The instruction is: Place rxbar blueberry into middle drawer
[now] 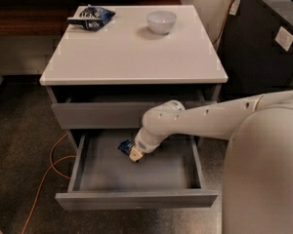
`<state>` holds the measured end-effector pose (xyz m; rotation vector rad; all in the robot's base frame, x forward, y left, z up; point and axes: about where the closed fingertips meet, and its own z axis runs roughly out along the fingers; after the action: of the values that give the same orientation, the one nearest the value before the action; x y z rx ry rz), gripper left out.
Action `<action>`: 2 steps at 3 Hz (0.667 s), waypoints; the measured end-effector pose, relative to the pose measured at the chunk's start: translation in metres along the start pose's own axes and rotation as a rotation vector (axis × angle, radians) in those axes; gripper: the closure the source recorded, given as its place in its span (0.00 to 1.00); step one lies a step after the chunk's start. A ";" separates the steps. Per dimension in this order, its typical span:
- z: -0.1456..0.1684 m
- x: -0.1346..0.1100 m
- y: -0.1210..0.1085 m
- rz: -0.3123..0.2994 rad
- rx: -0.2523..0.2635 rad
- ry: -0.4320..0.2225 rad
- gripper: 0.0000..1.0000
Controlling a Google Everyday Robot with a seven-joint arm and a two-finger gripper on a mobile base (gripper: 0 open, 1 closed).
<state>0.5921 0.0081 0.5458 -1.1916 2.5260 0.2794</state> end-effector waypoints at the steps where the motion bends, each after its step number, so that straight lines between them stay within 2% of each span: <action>1: 0.020 0.004 -0.001 0.012 -0.008 0.017 1.00; 2: 0.046 0.008 -0.008 0.033 -0.006 0.042 1.00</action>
Offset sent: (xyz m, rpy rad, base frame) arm 0.0241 0.0049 -0.0783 -0.0436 0.0642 -0.0562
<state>0.6033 0.0123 0.4999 -1.1714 2.5848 0.2725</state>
